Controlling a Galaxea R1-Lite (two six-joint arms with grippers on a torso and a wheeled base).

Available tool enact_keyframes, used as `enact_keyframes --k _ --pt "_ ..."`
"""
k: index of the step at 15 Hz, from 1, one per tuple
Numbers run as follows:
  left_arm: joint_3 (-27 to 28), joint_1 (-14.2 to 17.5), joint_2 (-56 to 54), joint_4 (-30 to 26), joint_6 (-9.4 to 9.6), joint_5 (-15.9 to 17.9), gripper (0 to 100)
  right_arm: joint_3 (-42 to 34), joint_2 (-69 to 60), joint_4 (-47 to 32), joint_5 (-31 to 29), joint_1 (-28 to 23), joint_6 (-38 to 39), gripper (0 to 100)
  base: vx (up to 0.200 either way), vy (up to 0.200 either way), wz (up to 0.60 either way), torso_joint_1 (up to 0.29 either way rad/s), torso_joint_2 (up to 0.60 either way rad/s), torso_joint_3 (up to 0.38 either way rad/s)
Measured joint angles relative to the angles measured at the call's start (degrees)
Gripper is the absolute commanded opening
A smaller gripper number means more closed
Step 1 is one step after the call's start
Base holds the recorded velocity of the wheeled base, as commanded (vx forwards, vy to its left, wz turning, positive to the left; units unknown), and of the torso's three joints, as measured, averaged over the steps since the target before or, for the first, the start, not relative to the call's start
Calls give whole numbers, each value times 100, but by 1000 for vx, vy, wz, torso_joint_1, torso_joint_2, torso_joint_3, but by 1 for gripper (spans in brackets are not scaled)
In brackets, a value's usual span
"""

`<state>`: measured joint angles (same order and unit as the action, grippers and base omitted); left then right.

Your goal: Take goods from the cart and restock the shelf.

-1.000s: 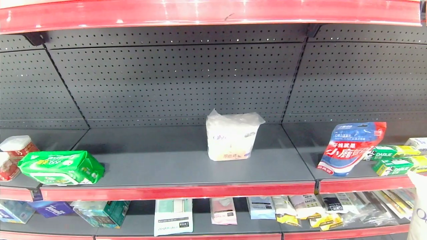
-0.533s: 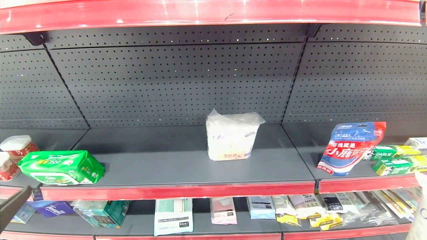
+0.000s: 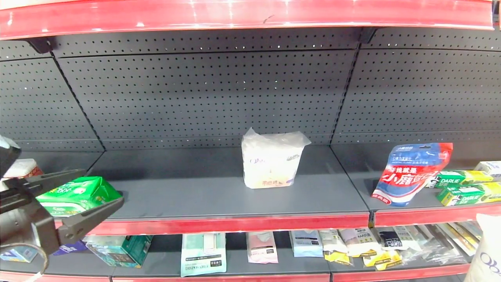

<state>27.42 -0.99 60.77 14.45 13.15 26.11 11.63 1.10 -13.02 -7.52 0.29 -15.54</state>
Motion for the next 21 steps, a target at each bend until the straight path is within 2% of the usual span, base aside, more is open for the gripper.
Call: enact_keyframes --k 2,5,7,8,10,12,14,17,21 --pt "133 0 623 128 149 563 100 -34 -33 -20 -41 -7 2 0 0 0 0 0 0 0" --pt "319 -69 1812 783 745 1376 100 -85 -77 -41 -140 -29 -27 0 0 0 0 0 0 0" --pt "461 -236 2583 1431 929 1590 100 -89 -80 -57 -299 -32 -38 0 0 0 0 0 0 0" --pt "594 -378 2981 1846 934 1631 100 -89 -83 -59 -334 -34 -51 0 0 0 0 0 0 0" --pt "957 -681 3691 2603 742 1680 100 -83 -83 -59 -345 -39 -71 0 0 0 0 0 0 0" --pt "1469 -924 4361 3093 524 1686 100 -77 -83 -57 -343 -37 -132 0 0 0 0 0 0 0" --pt "1919 -1133 4863 3260 413 1716 100 -77 -83 -55 -340 -32 -191 0 0 0 0 0 0 0" --pt "2347 -1467 5293 3340 45 1776 100 -87 -85 -52 -340 -29 -219 0 0 0 0 0 0 0" --pt "3305 -1601 5973 3583 -32 1842 100 -77 -91 -52 -340 -29 -222 0 0 0 0 0 0 0"
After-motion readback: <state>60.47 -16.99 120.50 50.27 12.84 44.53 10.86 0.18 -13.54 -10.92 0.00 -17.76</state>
